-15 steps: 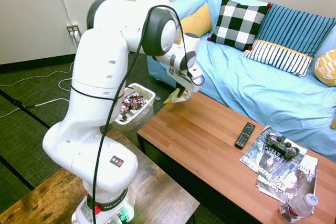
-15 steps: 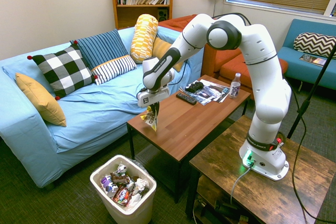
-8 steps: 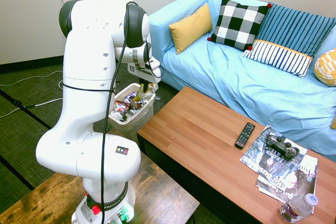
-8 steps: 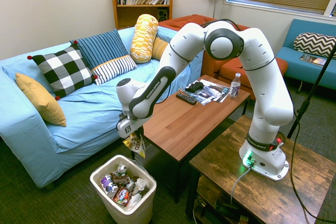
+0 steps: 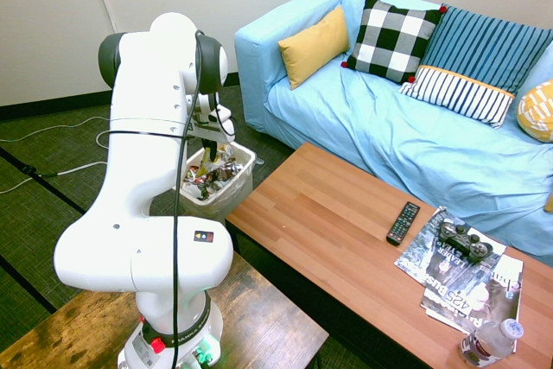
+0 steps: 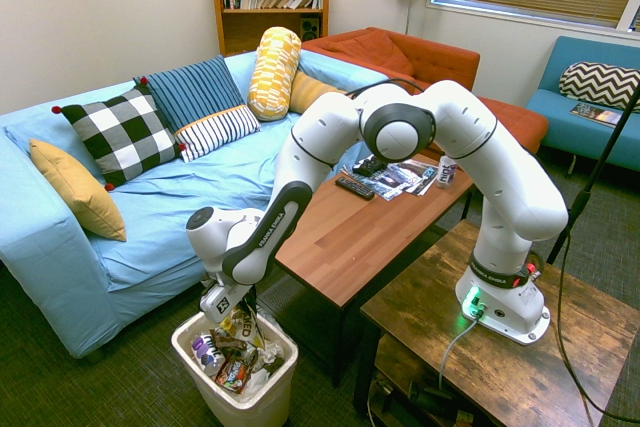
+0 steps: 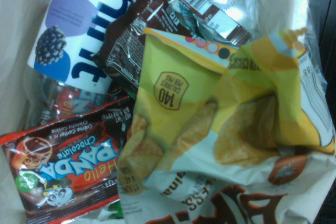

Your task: Throw the chip bag in the trash bin

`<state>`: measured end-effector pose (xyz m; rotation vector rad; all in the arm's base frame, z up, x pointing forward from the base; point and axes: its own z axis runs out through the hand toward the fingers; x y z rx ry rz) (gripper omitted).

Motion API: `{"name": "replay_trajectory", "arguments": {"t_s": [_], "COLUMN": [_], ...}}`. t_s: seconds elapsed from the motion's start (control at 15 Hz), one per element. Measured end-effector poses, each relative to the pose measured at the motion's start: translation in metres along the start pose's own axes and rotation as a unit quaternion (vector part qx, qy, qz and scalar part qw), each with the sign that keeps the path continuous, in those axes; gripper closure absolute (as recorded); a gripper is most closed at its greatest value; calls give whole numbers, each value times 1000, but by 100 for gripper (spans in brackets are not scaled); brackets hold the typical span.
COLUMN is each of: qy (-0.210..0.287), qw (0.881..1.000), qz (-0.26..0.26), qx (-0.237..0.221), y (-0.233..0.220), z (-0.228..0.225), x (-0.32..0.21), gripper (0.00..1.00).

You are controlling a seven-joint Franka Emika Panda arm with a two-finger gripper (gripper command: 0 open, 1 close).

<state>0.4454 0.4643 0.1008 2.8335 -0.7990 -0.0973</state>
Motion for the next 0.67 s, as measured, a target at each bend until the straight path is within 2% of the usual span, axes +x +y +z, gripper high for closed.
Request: {"name": "replay_trajectory", "arguments": {"t_s": [0.67], "qy": [12], "qw": [1000], "qz": [10], "qx": [18], "y": [-2], "z": [-26], "x": [31], "gripper": [0]}}
